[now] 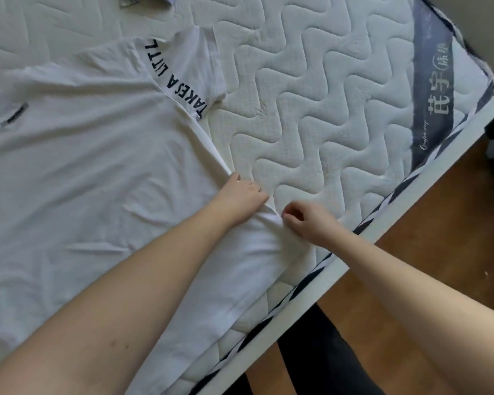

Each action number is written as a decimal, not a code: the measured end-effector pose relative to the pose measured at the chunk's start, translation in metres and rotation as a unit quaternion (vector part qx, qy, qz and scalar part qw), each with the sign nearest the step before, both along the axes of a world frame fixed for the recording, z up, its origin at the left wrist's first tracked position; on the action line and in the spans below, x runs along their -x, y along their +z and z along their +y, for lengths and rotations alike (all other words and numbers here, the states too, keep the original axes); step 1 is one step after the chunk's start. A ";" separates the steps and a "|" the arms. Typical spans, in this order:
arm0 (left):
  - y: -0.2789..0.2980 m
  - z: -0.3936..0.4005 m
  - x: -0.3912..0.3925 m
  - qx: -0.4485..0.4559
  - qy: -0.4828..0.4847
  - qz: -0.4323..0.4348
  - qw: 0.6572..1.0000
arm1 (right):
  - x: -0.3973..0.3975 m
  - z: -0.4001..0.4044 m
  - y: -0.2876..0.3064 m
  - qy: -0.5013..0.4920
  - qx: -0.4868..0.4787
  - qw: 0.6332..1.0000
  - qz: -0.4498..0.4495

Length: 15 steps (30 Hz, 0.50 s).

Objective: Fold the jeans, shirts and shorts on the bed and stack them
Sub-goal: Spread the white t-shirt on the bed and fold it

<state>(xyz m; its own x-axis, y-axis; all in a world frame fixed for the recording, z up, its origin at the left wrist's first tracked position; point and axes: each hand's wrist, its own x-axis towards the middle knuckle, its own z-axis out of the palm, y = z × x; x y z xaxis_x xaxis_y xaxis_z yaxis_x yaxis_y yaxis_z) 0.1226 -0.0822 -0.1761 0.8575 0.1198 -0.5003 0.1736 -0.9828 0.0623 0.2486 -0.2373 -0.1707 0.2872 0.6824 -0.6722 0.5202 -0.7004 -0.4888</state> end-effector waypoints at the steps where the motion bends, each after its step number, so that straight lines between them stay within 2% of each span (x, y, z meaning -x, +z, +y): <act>1: -0.001 -0.011 0.002 0.003 -0.004 -0.006 1.000 | 0.007 -0.014 -0.002 0.006 -0.005 1.000 0.003; 5: -0.004 -0.047 0.014 0.007 -0.011 -0.036 0.999 | 0.028 -0.054 -0.001 -0.065 -0.034 0.997 0.031; 8: 0.000 -0.064 0.020 0.008 -0.002 -0.048 0.999 | 0.039 -0.078 0.002 -0.066 -0.039 0.996 0.038; 12: 0.007 -0.075 0.022 0.017 0.019 -0.055 0.998 | 0.057 -0.080 0.006 -0.131 -0.066 0.987 0.068; 15: 0.010 -0.073 0.023 0.002 0.005 -0.054 0.999 | 0.062 -0.067 0.001 -0.159 -0.058 0.986 0.002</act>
